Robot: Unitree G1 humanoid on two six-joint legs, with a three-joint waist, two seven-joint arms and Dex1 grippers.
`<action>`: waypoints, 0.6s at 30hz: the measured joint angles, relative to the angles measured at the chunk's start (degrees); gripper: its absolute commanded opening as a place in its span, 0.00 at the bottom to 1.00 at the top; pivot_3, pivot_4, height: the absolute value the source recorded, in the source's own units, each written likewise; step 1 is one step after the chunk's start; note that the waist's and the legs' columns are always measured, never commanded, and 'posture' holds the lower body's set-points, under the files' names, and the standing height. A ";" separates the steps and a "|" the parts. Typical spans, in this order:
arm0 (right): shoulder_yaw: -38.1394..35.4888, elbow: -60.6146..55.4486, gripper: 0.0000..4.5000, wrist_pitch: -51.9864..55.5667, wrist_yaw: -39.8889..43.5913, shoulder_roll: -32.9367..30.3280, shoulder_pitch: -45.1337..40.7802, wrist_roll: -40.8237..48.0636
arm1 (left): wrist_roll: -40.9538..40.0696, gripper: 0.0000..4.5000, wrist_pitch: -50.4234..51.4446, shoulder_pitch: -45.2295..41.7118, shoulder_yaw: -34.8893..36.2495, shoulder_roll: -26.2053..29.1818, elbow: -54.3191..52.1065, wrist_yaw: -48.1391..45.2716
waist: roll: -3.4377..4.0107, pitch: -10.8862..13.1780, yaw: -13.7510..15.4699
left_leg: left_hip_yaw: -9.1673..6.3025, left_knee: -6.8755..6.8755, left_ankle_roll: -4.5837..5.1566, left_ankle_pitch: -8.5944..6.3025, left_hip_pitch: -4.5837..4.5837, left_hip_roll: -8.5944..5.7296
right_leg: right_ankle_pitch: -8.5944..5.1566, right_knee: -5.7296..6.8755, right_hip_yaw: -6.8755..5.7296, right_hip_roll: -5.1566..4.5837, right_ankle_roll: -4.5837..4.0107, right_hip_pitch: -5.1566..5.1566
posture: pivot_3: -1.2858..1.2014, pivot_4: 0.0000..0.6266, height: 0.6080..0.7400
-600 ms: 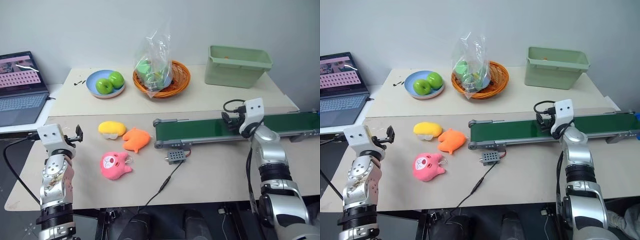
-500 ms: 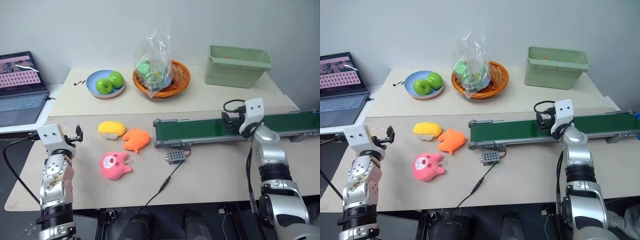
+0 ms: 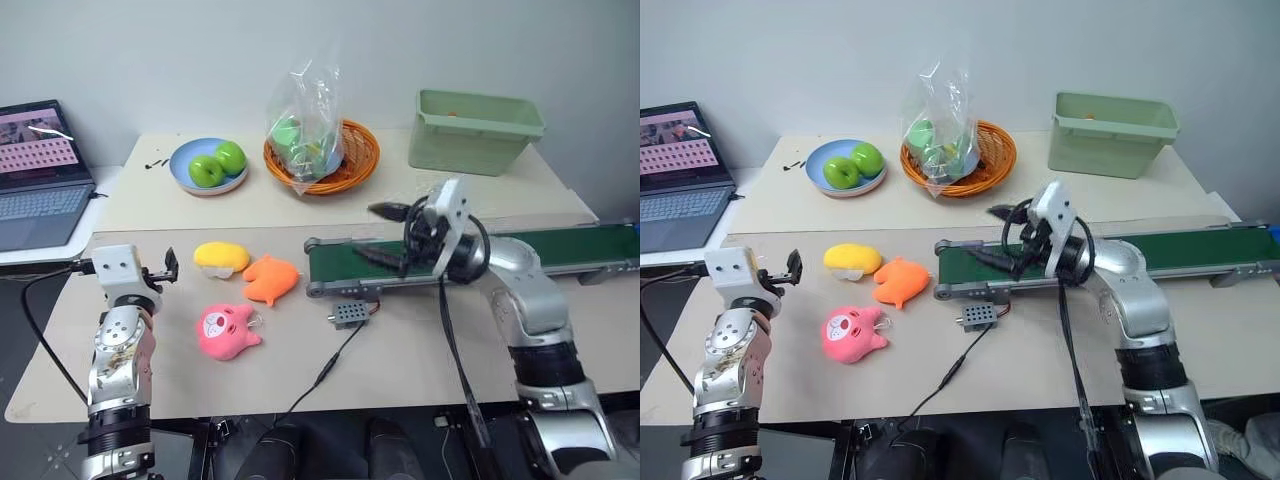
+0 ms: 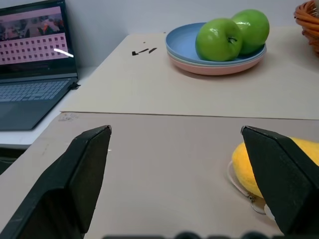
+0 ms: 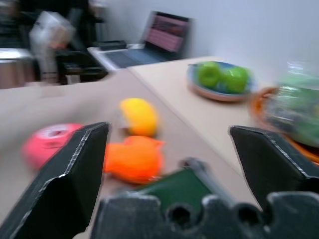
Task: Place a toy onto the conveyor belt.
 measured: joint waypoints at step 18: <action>1.68 2.88 1.00 -2.60 1.19 1.31 -1.04 -3.15 | -49.96 0.99 24.27 -14.96 27.48 -13.78 4.64 22.06 | -0.17 0.04 0.20 | 0.39 0.09 -0.54 0.03 0.15 0.49 | 0.12 -0.01 0.10 0.40 -0.17 -0.03 | 0.52 0.24 1.00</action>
